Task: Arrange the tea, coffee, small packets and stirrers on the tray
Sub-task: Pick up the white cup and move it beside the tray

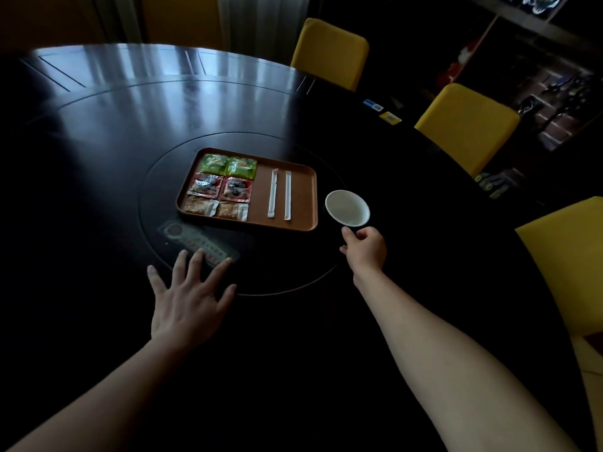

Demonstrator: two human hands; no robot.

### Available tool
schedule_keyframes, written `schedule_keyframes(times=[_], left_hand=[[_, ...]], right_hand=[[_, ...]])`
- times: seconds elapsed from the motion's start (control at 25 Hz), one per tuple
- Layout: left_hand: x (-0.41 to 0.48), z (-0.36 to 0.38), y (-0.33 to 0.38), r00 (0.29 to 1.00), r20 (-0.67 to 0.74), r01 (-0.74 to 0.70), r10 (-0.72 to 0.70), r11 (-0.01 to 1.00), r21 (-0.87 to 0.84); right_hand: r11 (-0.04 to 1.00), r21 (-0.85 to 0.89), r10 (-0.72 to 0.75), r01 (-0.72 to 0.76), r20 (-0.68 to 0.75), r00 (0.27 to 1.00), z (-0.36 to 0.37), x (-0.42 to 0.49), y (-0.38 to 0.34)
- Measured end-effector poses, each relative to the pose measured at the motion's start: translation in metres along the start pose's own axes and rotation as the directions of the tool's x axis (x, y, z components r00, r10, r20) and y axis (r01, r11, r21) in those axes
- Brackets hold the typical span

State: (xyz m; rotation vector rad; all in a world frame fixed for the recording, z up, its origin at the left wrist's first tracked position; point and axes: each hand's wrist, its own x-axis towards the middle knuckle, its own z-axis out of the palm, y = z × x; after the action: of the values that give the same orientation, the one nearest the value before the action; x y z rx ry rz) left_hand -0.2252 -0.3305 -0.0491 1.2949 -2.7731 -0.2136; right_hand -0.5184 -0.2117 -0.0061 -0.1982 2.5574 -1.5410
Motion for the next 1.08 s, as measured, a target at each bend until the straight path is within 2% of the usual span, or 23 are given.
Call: schedule_keyframes(times=[0.48, 1.08], left_hand=[[0.002, 0.007, -0.002, 0.998, -0.057, -0.015, 0.017, 1.0, 0.027], [0.001, 0.006, -0.001, 0.998, -0.054, -0.011, 0.012, 1.0, 0.013]], right_hand=[[0.995, -0.042, -0.086, 0.087, 0.022, 0.996, 0.025, 0.029, -0.012], [0.996, -0.036, -0.087, 0.087, 0.026, 0.996, 0.035, 0.043, -0.012]])
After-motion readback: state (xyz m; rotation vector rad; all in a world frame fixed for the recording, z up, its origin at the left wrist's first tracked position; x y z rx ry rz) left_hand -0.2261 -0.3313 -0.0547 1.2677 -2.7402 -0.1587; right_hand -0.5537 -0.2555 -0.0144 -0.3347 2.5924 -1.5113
